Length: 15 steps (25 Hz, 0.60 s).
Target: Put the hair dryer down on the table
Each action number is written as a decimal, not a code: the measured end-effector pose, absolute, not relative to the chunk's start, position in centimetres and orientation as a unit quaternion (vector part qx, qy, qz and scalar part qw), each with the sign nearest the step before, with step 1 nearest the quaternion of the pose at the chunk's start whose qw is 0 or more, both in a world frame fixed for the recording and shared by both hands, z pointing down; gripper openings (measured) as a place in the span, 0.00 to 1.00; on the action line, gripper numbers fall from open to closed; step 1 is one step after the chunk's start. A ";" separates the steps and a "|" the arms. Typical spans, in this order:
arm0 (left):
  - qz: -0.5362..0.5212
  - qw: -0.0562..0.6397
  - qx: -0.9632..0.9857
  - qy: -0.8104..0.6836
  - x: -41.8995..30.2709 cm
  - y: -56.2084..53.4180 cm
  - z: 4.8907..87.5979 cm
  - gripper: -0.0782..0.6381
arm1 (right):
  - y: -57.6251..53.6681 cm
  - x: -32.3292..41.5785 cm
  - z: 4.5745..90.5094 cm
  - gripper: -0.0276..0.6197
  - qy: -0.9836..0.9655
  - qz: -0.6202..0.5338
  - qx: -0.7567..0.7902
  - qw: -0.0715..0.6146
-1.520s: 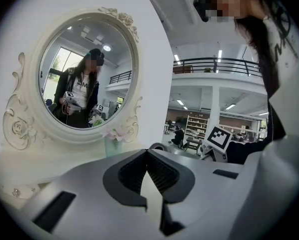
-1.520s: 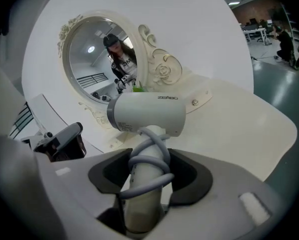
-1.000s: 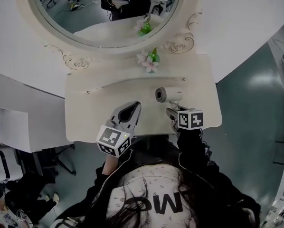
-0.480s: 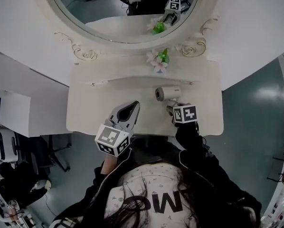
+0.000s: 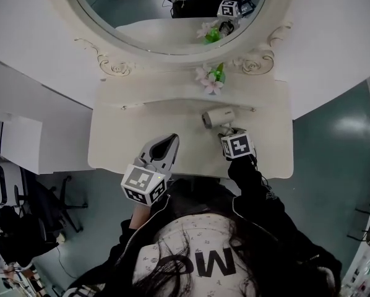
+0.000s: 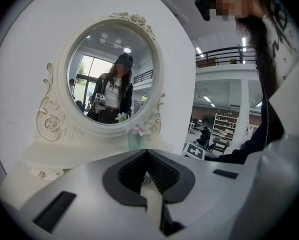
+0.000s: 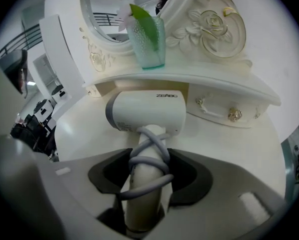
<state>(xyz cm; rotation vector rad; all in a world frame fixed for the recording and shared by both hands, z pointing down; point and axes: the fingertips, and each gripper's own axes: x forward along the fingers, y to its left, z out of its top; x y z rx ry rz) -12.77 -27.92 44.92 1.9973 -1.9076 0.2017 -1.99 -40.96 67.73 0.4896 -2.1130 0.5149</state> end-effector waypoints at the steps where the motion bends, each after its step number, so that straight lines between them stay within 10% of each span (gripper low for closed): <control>1: 0.073 0.185 0.709 -0.677 -12.9 -27.9 44.9 0.10 | -41.2 -2.1 67.8 0.39 -0.851 0.198 0.198 0.445; 15: 0.074 0.184 0.713 -0.672 -13.9 -27.5 44.4 0.10 | -44.4 -3.6 68.5 0.39 -0.853 0.174 0.214 0.442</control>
